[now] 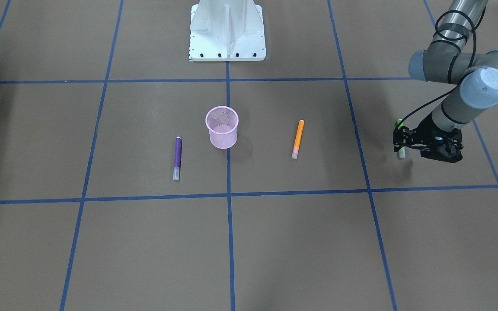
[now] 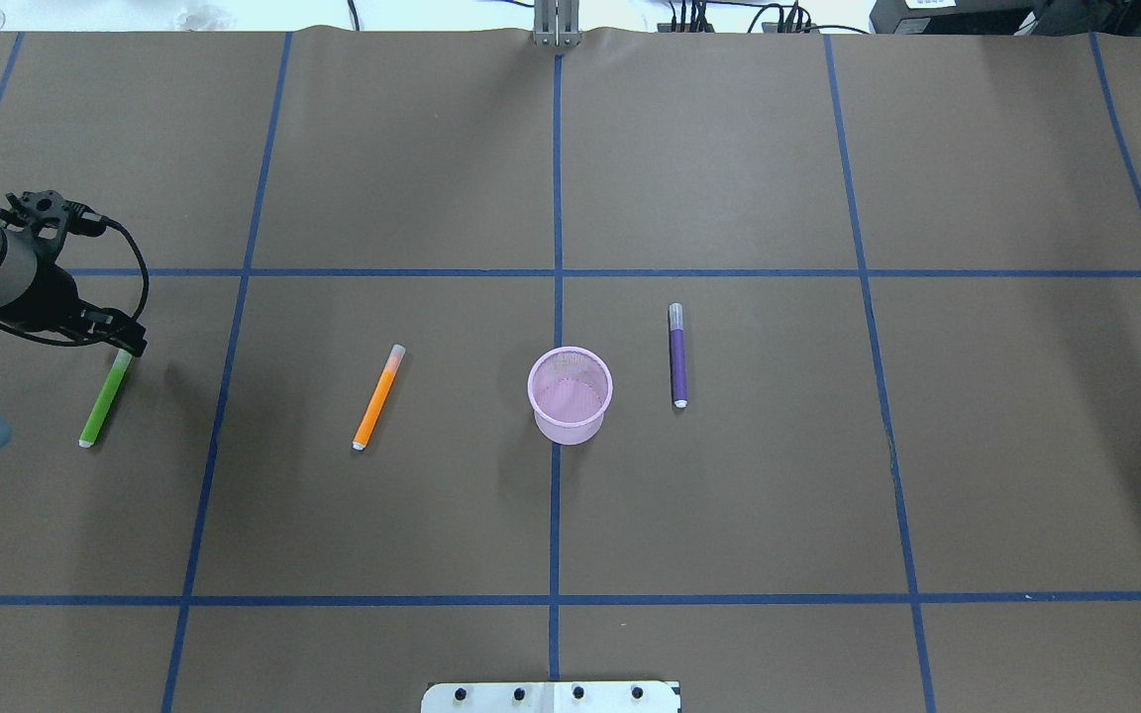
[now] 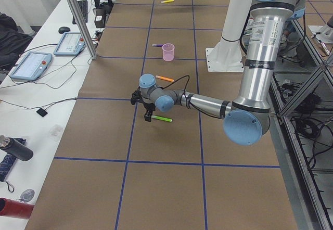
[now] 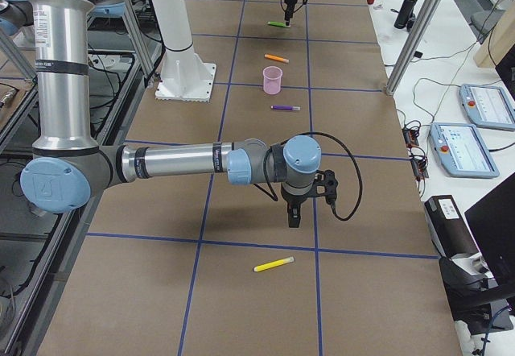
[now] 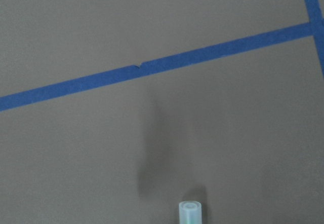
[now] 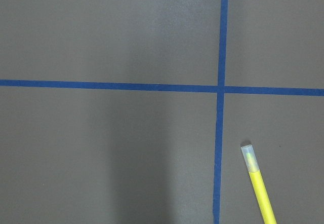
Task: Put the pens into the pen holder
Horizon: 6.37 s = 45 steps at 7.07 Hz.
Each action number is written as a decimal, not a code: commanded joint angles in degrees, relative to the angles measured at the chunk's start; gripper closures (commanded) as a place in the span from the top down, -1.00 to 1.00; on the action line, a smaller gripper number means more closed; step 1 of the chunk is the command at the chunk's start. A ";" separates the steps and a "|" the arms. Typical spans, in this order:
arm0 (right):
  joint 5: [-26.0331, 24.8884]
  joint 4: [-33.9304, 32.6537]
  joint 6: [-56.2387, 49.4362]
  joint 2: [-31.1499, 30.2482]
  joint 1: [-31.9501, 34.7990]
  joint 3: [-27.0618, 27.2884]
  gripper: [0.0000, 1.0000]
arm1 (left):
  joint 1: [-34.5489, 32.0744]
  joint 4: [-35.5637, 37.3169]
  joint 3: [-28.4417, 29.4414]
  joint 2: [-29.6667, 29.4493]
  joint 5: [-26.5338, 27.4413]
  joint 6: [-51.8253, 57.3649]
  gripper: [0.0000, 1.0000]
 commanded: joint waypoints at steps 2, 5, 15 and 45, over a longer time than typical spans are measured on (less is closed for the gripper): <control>-0.02 -0.01 -0.01 0.04 -0.01 0.00 0.99 | 0.58 0.16 0.13 -0.12 0.06 0.01 0.20; -0.02 -0.01 -0.01 0.22 -0.01 -0.09 0.99 | 0.85 0.16 0.22 -0.12 0.15 0.01 0.07; -0.02 -0.10 -0.01 0.48 -0.01 -0.09 0.99 | 1.72 0.16 1.01 -0.38 0.50 0.10 -0.10; -6.00 26.71 -10.20 3.55 -9.67 -31.02 0.05 | -5.13 0.77 -6.90 -7.06 -0.29 -1.84 -1.00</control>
